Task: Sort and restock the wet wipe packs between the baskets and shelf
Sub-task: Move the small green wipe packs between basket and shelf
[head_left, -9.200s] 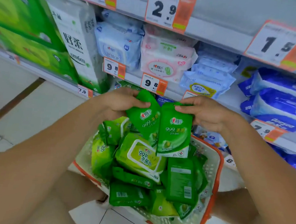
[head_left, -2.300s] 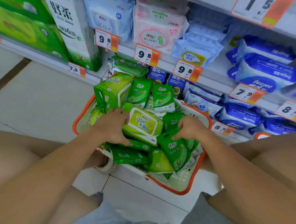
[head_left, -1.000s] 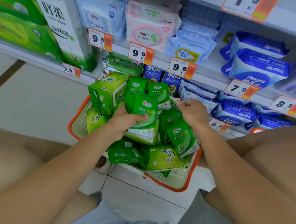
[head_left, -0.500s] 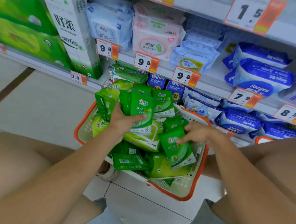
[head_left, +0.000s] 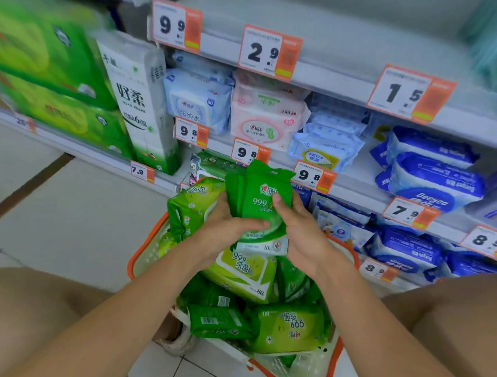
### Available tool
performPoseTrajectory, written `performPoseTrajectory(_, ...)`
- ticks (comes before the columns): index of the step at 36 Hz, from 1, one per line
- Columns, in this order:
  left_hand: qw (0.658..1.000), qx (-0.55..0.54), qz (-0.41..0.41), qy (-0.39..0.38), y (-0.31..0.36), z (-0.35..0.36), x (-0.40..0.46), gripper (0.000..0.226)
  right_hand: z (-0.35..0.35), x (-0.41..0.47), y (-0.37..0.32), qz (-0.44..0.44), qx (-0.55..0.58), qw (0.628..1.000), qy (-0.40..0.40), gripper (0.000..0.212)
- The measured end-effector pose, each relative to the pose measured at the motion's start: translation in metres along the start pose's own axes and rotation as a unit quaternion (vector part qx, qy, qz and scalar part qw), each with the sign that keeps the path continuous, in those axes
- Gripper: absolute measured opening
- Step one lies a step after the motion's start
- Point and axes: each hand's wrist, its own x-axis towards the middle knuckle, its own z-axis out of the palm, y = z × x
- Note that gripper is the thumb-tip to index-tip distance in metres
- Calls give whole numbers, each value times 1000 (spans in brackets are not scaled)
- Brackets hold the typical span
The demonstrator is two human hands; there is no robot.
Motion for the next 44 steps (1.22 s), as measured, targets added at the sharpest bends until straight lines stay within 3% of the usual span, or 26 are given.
performPoseTrajectory(4, 997, -18, 48, -64, 63, -21, 6, 93, 31, -8, -51, -17, -5, 998, -67, 46)
performPoseTrajectory(8, 986, 19, 124, -107, 158, -32, 19, 72, 66, -5, -128, -103, -60, 988, -96, 47)
performPoseTrajectory(10, 973, -17, 214, -85, 207, -47, 25, 56, 84, -1, -171, -141, -47, 984, -100, 47)
performPoseTrajectory(12, 953, 28, 302, -20, 241, -69, 32, 48, 100, 8, -212, -175, -43, 981, -71, 42)
performPoseTrajectory(14, 916, 141, 362, 99, 265, -92, 50, 37, 111, 28, -252, -211, -64, 975, -21, 28)
performPoseTrajectory(16, 854, 317, 374, 174, 278, -107, 73, 38, 118, 64, -285, -231, -79, 969, 35, 23)
performPoseTrajectory(19, 755, 551, 308, 177, 281, -120, 108, 53, 119, 133, -311, -204, -81, 972, 79, 36)
performPoseTrajectory(21, 702, 650, 247, 151, 281, -123, 125, 48, 118, 179, -315, -174, -92, 977, 76, 38)
performPoseTrajectory(24, 653, 718, 213, 116, 281, -118, 146, 46, 118, 243, -312, -204, -121, 968, 84, 48)
performPoseTrajectory(29, 595, 762, 219, 133, 290, -120, 167, 40, 130, 322, -310, -320, -250, 908, 101, 61)
performPoseTrajectory(34, 559, 784, 235, 137, 297, -123, 179, 39, 148, 381, -315, -360, -374, 835, 184, 74)
performPoseTrajectory(37, 536, 801, 244, 112, 302, -126, 187, 46, 158, 400, -319, -326, -390, 841, 186, 86)
performPoseTrajectory(41, 538, 791, 264, 127, 300, -127, 187, 38, 173, 410, -314, -315, -405, 839, 182, 96)
performPoseTrajectory(44, 579, 761, 257, 142, 294, -127, 186, 42, 177, 409, -310, -308, -429, 826, 195, 106)
